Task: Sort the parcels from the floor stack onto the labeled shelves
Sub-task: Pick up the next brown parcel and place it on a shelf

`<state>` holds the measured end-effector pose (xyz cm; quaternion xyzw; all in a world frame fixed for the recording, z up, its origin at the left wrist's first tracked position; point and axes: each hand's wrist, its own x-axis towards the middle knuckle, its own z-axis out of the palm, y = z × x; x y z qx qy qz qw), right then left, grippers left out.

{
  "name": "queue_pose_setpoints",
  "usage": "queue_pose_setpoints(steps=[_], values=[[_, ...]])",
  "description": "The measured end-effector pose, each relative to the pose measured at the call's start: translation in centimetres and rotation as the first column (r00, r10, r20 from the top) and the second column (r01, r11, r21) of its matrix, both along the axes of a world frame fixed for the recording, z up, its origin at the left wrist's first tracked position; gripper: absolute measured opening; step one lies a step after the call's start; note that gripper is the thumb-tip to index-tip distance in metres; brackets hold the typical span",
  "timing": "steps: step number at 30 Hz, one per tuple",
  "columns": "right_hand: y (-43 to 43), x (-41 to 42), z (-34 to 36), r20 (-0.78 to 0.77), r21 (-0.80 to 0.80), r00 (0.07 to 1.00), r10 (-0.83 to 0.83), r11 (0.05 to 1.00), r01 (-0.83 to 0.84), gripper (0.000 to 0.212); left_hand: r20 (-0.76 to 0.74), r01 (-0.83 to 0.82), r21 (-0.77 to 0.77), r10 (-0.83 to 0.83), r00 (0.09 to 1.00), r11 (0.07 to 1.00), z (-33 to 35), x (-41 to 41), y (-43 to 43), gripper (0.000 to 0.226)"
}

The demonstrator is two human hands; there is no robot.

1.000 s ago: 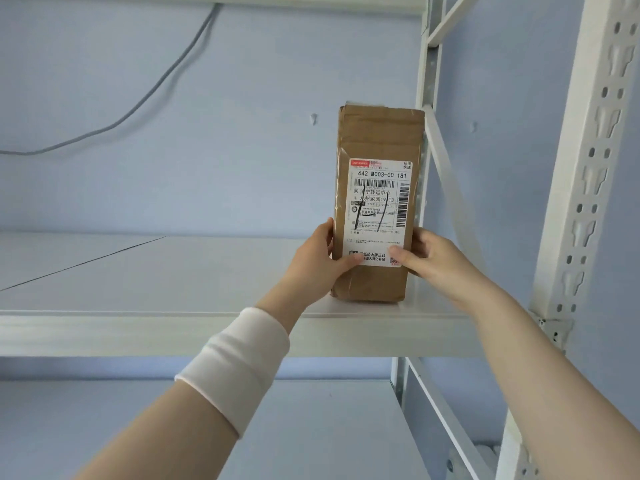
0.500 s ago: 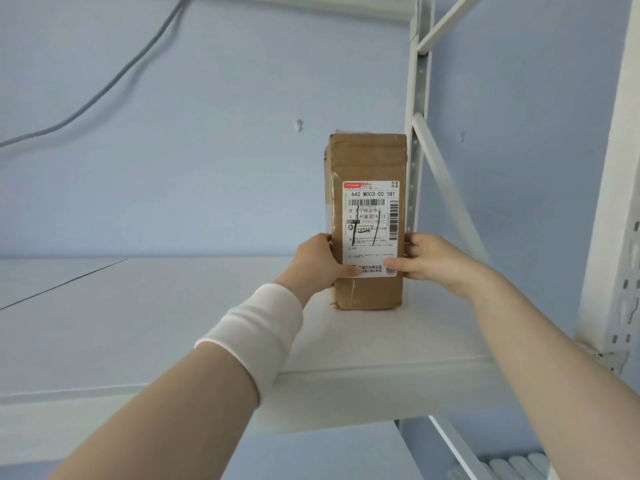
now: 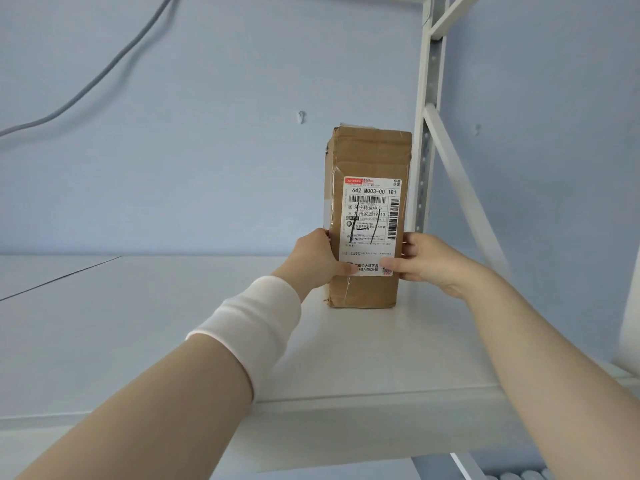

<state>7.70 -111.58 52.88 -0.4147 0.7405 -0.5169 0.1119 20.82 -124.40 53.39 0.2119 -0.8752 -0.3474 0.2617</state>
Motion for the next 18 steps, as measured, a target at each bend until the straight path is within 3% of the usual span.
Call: queue_pose_setpoints(steps=[4, 6, 11, 12, 16, 18], values=[[-0.1, 0.0, -0.3, -0.018, 0.013, 1.000, -0.018, 1.000, 0.018, 0.039, 0.025, -0.031, -0.032, 0.032, 0.999, 0.999, -0.1, 0.2, 0.5, 0.063], [0.1, 0.4, -0.2, -0.025, 0.048, 0.999, -0.020, 0.999, 0.021, 0.046, 0.024, -0.052, -0.047, 0.053, 0.998, 0.998, 0.0, 0.6, 0.9, 0.069], [1.6, 2.3, -0.8, -0.071, 0.018, 0.991, -0.111, 0.994, 0.112, 0.123, -0.014, -0.054, -0.071, 0.053, 0.998, 0.996, 0.8, 3.0, 1.6, 0.071], [2.0, 3.4, -0.9, -0.083, 0.010, 0.986, -0.146, 0.989, 0.148, 0.129, -0.020, -0.048, -0.092, 0.046, 0.999, 0.995, 1.0, 3.6, 1.6, 0.071], [3.0, 8.2, -1.0, -0.132, -0.031, 0.943, -0.305, 0.952, 0.303, 0.076, -0.030, -0.042, -0.201, 0.036, 0.999, 0.979, 1.1, 6.3, 1.4, 0.072], [3.2, 9.6, -1.2, -0.190, -0.050, 0.910, -0.369, 0.929, 0.366, 0.072, -0.034, -0.031, -0.255, 0.024, 0.999, 0.967, 0.9, 7.7, 1.4, 0.072]])
